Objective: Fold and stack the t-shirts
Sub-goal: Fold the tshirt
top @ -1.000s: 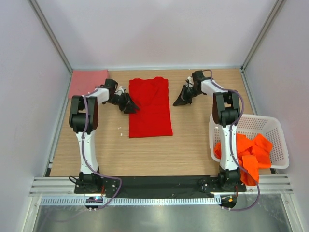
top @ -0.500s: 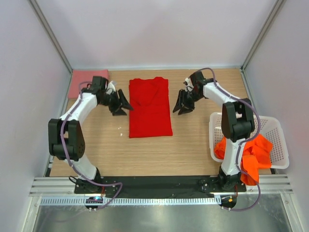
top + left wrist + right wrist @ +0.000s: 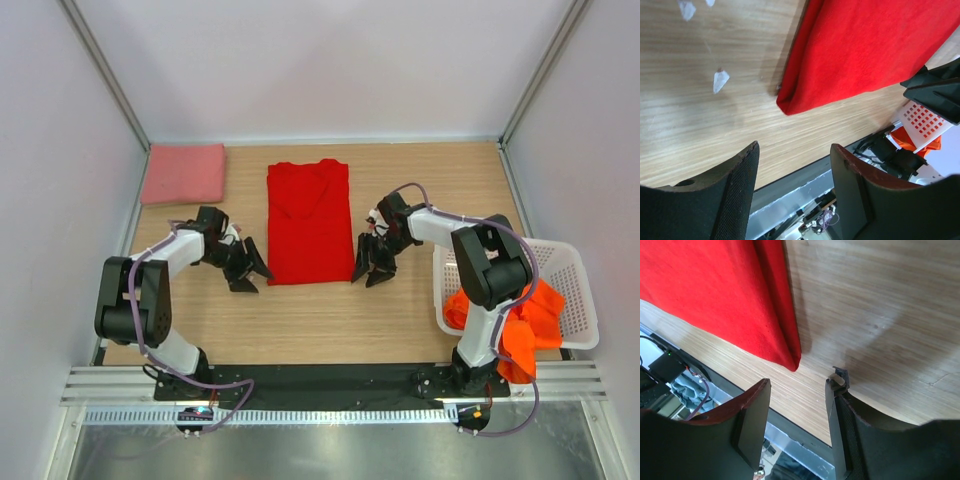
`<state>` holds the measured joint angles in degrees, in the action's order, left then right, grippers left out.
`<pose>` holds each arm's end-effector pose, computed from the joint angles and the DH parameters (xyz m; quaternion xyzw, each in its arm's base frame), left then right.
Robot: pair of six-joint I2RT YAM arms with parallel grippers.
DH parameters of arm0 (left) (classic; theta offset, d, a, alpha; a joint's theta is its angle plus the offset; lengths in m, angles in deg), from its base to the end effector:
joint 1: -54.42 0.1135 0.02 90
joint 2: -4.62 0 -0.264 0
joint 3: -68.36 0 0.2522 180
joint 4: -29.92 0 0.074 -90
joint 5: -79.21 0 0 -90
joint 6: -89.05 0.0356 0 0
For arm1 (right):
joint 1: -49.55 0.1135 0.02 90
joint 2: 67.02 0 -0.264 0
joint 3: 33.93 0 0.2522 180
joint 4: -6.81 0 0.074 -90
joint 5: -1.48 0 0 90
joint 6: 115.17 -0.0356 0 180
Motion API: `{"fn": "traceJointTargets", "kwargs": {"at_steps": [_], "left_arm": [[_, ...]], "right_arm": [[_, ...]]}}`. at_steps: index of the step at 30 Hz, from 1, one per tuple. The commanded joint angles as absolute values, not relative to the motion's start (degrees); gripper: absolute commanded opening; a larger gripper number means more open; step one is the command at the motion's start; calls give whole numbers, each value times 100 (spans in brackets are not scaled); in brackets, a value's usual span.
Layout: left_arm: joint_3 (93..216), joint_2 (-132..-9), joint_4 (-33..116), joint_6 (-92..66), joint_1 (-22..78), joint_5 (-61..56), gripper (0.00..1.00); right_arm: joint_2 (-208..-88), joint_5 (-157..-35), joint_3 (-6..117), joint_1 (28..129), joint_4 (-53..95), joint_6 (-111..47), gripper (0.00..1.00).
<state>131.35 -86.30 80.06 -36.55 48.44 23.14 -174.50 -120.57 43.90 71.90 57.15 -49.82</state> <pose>0.2649 -0.0477 0.1580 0.2139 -0.9275 0.3066 0.0101 0.3041 0.1455 0.1380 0.0049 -0.9578 -0.2856 0.0328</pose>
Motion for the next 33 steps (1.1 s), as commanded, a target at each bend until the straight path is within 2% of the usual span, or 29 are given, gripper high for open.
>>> {"fn": "traceJointTargets", "kwargs": {"at_steps": [1,12,24,33], "left_arm": [[13160,-8731,7585,-3778,4800,2445,60],[13275,-9312,7462,-4314,4572,2068,54],[13353,-9522,7506,-4463,4554,1549,49],[13494,-9856,7427,-4446,4554,1584,43]], "right_arm": [[-17151,-11981,4329,7187,5283,-5031,55],[-17565,-12209,4355,7170,4888,-5409,54],[-17793,-12288,4355,7179,4685,-5611,48],[-17793,-12262,4338,7100,4685,-5611,47]]}}
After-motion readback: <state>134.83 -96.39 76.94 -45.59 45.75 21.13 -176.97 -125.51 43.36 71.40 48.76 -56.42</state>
